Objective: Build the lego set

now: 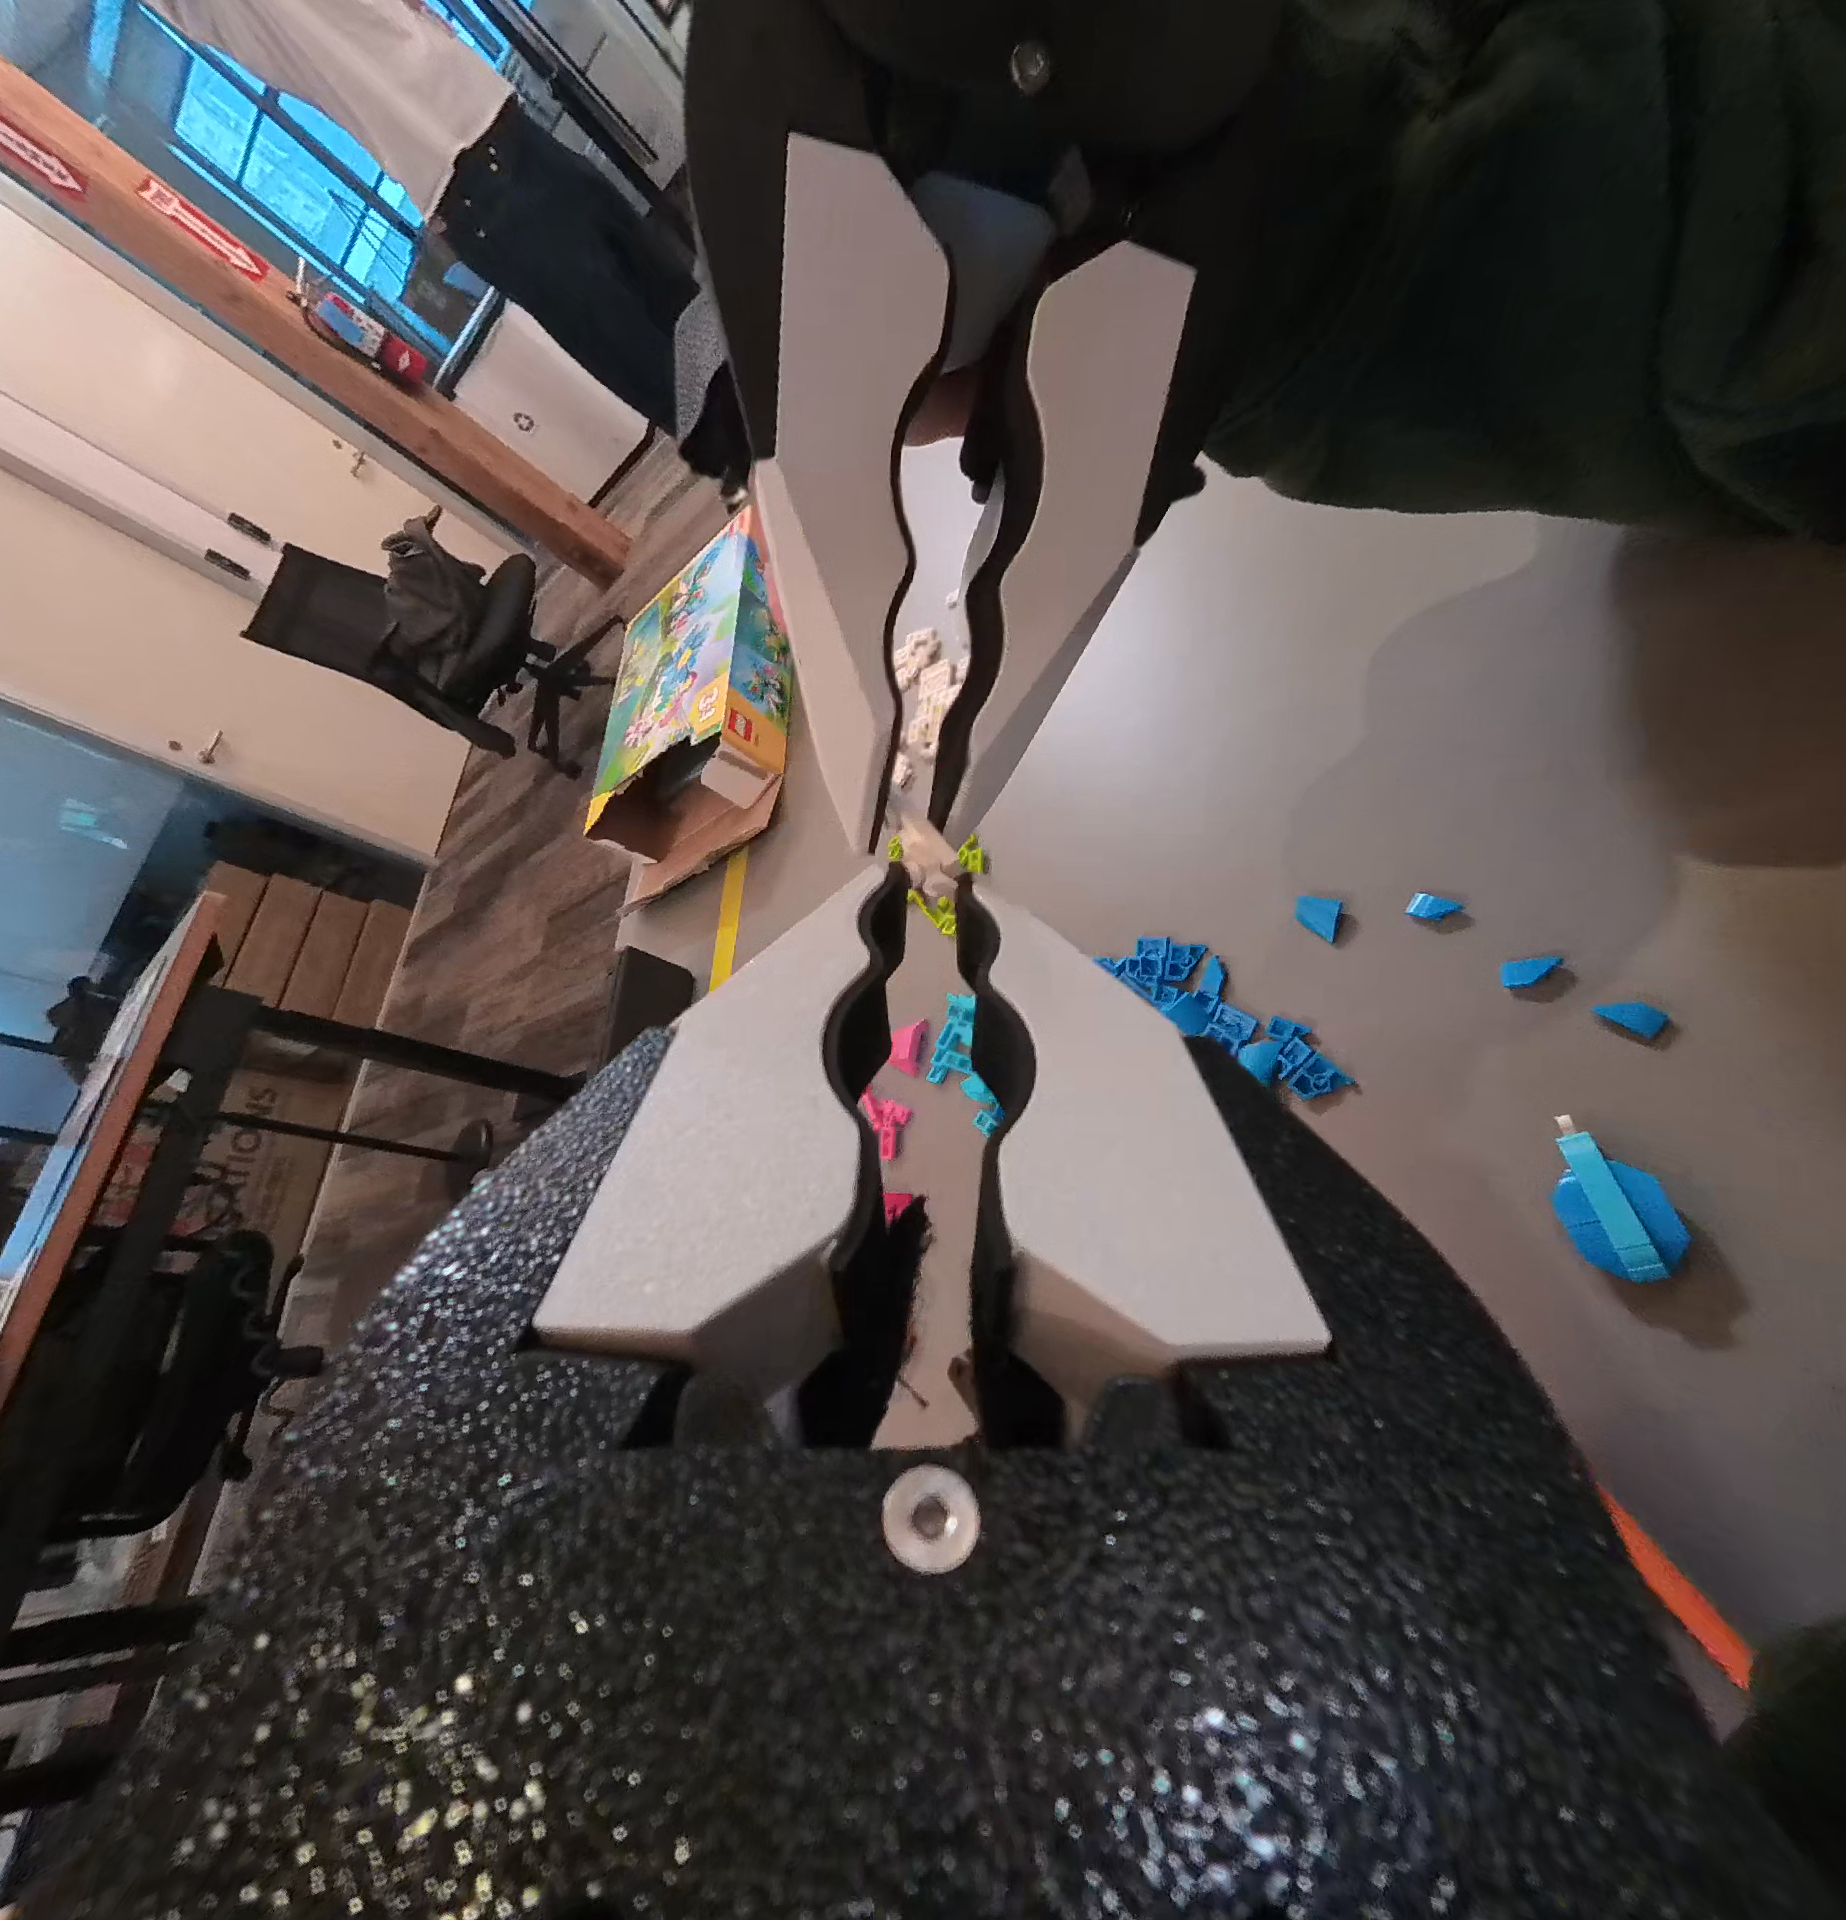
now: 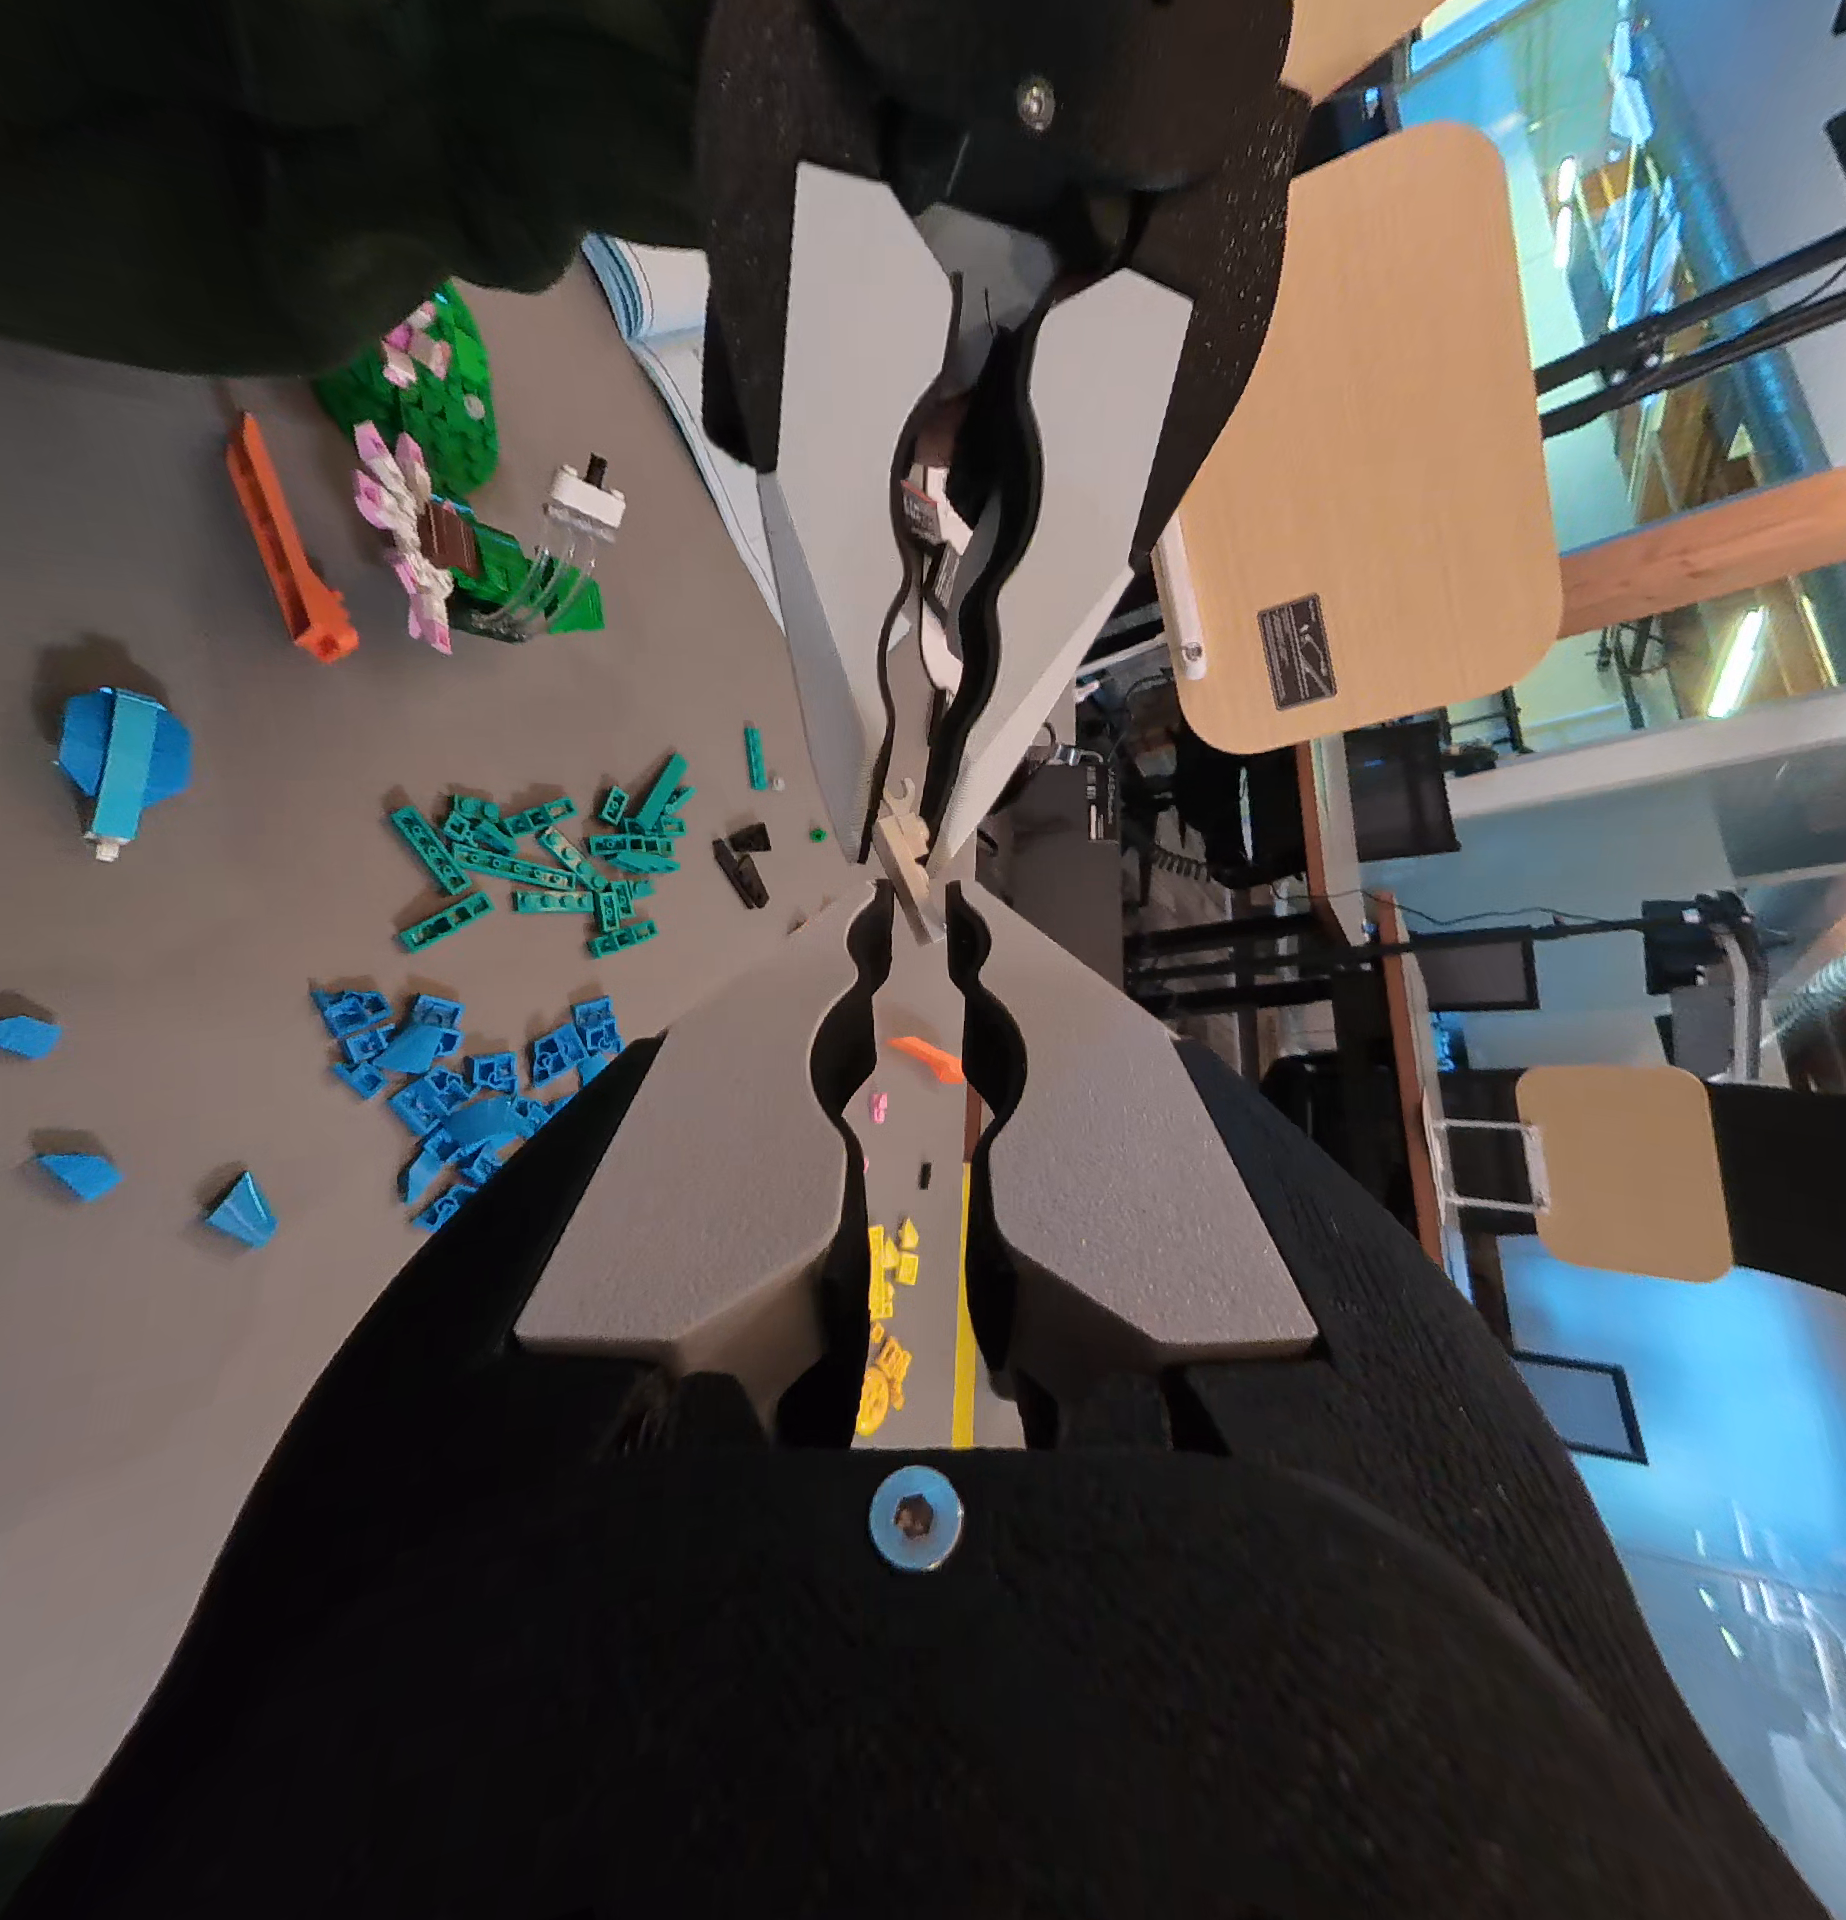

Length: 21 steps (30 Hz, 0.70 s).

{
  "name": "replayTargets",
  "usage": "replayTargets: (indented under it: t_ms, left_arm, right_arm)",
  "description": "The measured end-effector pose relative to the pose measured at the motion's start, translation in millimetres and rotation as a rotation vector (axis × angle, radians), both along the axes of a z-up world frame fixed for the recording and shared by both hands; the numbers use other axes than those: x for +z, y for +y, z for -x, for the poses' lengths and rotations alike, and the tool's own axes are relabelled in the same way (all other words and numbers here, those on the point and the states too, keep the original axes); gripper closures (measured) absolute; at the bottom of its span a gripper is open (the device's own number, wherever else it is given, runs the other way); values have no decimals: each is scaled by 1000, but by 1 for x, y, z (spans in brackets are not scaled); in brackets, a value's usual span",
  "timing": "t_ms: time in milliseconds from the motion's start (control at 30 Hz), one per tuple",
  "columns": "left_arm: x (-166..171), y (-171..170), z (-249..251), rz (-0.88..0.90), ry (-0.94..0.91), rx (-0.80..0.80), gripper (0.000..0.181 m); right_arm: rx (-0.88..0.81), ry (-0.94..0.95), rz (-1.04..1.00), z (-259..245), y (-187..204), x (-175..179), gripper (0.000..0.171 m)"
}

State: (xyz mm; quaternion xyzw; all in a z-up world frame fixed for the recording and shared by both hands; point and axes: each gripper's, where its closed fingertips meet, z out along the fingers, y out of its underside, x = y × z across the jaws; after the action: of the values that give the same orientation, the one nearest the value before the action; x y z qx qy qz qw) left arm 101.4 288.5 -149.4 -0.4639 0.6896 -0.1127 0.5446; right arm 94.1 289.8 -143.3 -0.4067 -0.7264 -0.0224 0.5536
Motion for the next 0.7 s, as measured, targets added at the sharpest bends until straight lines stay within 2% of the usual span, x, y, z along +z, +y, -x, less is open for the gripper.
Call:
replayTargets:
  t_ms: [33, 367, 467, 700]
  left_arm:
    - [0, -1, 0, 4, -4, -7, 175]
    - [23, -15, 1, -54, -119, -90, 175]
    - [30, -13, 1, -124, -152, -77, 176]
    - [35, -20, 1, -116, -189, -118, 177]
  right_arm:
    - [5, 2, 2, 0, -1, 0, 163]
    - [88, 149, 134, 3, -12, 20, 166]
    - [99, 163, 149, 2, -14, 22, 168]
    - [146, 189, 161, 2, -20, 27, 168]
